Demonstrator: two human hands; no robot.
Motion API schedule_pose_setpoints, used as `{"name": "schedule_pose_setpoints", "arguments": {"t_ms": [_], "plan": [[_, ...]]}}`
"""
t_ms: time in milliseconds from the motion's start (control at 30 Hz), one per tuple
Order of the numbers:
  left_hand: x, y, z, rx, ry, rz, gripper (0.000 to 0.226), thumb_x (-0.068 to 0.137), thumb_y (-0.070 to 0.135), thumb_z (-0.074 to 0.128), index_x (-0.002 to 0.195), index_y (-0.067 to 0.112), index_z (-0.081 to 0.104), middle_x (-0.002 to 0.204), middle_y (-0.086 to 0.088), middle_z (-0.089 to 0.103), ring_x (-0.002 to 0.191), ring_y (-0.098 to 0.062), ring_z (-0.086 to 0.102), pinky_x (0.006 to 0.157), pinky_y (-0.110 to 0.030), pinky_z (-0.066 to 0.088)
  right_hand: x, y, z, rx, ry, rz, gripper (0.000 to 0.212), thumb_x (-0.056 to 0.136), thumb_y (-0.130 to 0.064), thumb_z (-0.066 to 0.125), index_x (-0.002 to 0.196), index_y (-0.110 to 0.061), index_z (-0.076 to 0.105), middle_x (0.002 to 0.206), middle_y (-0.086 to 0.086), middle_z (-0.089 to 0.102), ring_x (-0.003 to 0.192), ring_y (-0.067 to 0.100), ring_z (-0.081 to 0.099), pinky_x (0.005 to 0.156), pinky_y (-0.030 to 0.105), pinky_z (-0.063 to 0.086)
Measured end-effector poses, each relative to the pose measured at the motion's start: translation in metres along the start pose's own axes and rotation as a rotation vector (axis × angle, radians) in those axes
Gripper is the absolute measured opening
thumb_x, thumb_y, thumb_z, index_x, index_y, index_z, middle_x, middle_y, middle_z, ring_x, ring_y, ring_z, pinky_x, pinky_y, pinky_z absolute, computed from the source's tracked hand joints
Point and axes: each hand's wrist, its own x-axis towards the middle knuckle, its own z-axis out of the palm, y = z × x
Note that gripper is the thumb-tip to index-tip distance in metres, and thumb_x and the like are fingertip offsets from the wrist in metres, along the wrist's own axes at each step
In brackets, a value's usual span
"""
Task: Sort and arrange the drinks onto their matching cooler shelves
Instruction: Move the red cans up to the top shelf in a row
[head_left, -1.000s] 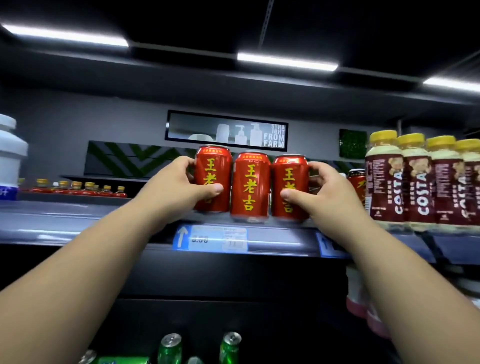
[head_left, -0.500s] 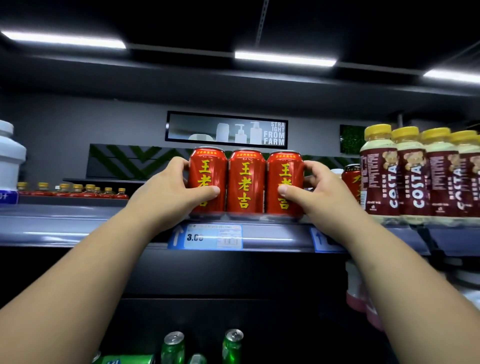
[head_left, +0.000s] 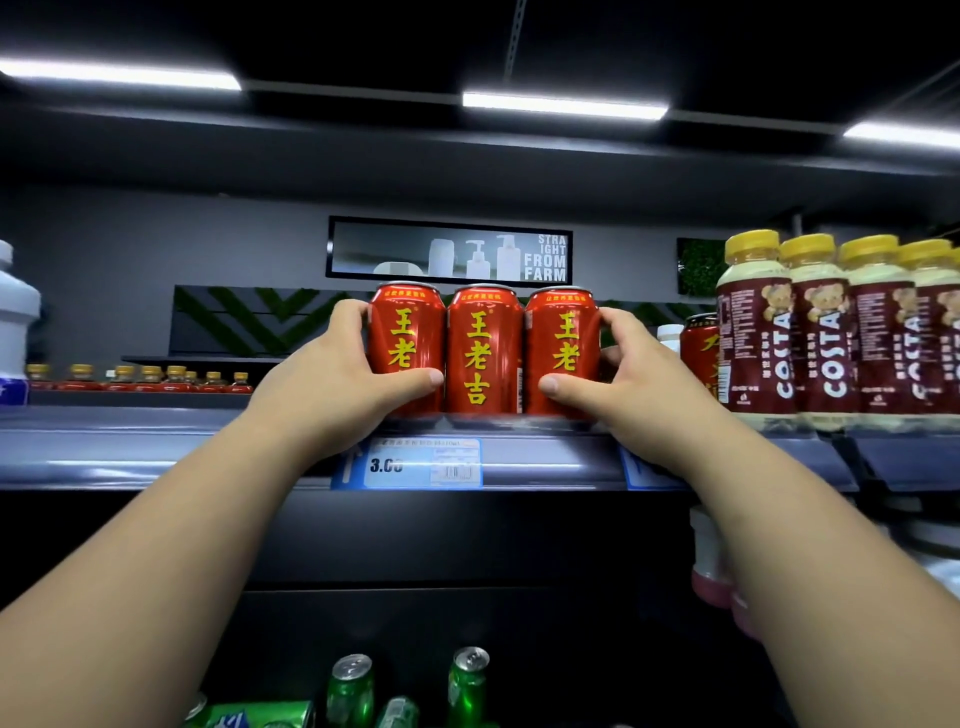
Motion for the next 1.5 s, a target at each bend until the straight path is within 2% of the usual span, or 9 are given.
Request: {"name": "schedule_pose_setpoints", "arguments": {"t_ms": [200, 433, 700, 933, 1067, 1133, 1233, 1333, 1500], "plan": [[0.002, -0.003, 0.002, -0.008, 0.009, 0.013, 0.077, 0.068, 0.074, 0.068, 0.128, 0.039, 0.034, 0.110, 0.013, 0.057, 0.101, -0.018, 0.061, 0.091, -0.045, 0.049, -0.002, 0.001, 0.001, 0.005, 0.015, -0.013, 0.106, 0.057, -0.081, 0.073, 0.146, -0.042, 0.031, 0.131, -0.009, 0.060, 0.116, 0.016, 0.061, 0.102, 0.049, 0.050], [0.003, -0.005, 0.003, -0.031, 0.023, 0.036, 0.077, 0.067, 0.075, 0.068, 0.127, 0.043, 0.033, 0.112, 0.013, 0.060, 0.094, -0.016, 0.064, 0.089, -0.046, 0.052, -0.007, -0.007, 0.002, -0.150, 0.036, -0.005, 0.091, 0.074, -0.072, 0.070, 0.147, -0.039, 0.024, 0.135, -0.009, 0.057, 0.117, 0.019, 0.059, 0.101, 0.049, 0.049], [-0.004, -0.004, 0.003, -0.033, 0.156, 0.229, 0.098, 0.071, 0.065, 0.071, 0.149, 0.038, 0.019, 0.149, 0.000, 0.037, 0.127, -0.020, 0.047, 0.103, -0.046, 0.043, -0.012, -0.006, 0.005, -0.186, 0.133, -0.128, 0.102, 0.075, -0.071, 0.069, 0.153, -0.038, 0.012, 0.156, -0.005, 0.036, 0.141, 0.019, 0.038, 0.112, 0.052, 0.038], [-0.038, 0.002, 0.004, 0.243, 0.127, 0.360, 0.098, 0.069, 0.073, 0.055, 0.151, 0.031, 0.025, 0.159, -0.005, 0.018, 0.144, -0.028, 0.020, 0.117, -0.048, 0.022, -0.031, -0.010, 0.010, -0.332, 0.108, -0.180, 0.106, 0.079, -0.070, 0.064, 0.159, -0.032, 0.005, 0.170, -0.003, -0.001, 0.156, 0.017, -0.004, 0.125, 0.045, 0.003], [-0.088, -0.010, 0.020, 0.279, 0.079, 0.547, 0.092, 0.069, 0.071, 0.055, 0.146, 0.022, 0.041, 0.159, -0.015, 0.024, 0.145, -0.034, 0.024, 0.119, -0.050, 0.024, -0.071, 0.001, 0.014, -0.564, 0.019, -0.307, 0.098, 0.080, -0.081, 0.043, 0.160, -0.032, 0.012, 0.170, 0.002, -0.006, 0.156, 0.019, -0.007, 0.118, 0.035, -0.015], [-0.120, -0.019, 0.035, 0.277, 0.015, 0.685, 0.087, 0.070, 0.065, 0.061, 0.142, 0.019, 0.048, 0.158, -0.017, 0.028, 0.144, -0.036, 0.028, 0.118, -0.050, 0.024, -0.096, 0.013, 0.024, -0.668, 0.004, -0.358, 0.102, 0.074, -0.083, 0.030, 0.160, -0.029, 0.019, 0.170, 0.007, 0.002, 0.157, 0.024, -0.002, 0.124, 0.043, -0.010], [-0.164, -0.032, 0.060, 0.268, -0.097, 0.765, 0.082, 0.070, 0.056, 0.068, 0.140, 0.017, 0.052, 0.155, -0.015, 0.036, 0.141, -0.034, 0.035, 0.117, -0.046, 0.029, -0.140, 0.036, 0.041, -0.548, -0.002, -0.338, 0.099, 0.076, -0.073, 0.045, 0.160, -0.027, 0.021, 0.170, 0.007, -0.001, 0.157, 0.027, -0.006, 0.125, 0.047, -0.005], [-0.199, -0.052, 0.083, 0.184, -0.275, 0.601, 0.082, 0.070, 0.055, 0.064, 0.142, 0.020, 0.048, 0.149, -0.006, 0.045, 0.131, -0.026, 0.048, 0.107, -0.042, 0.043, -0.183, 0.063, 0.062, -0.334, -0.193, -0.119, 0.087, 0.082, -0.056, 0.067, 0.156, -0.033, 0.029, 0.170, 0.002, 0.004, 0.156, 0.024, 0.008, 0.126, 0.042, 0.017], [-0.242, -0.087, 0.116, 0.209, -0.532, 0.349, 0.082, 0.070, 0.064, 0.048, 0.145, 0.031, 0.037, 0.145, 0.009, 0.045, 0.125, -0.018, 0.054, 0.097, -0.036, 0.050, -0.245, 0.112, 0.106, -0.158, -0.400, 0.263, 0.072, 0.081, -0.037, 0.079, 0.144, -0.022, 0.049, 0.148, 0.003, 0.049, 0.134, 0.019, 0.048, 0.107, 0.026, 0.038]]}}
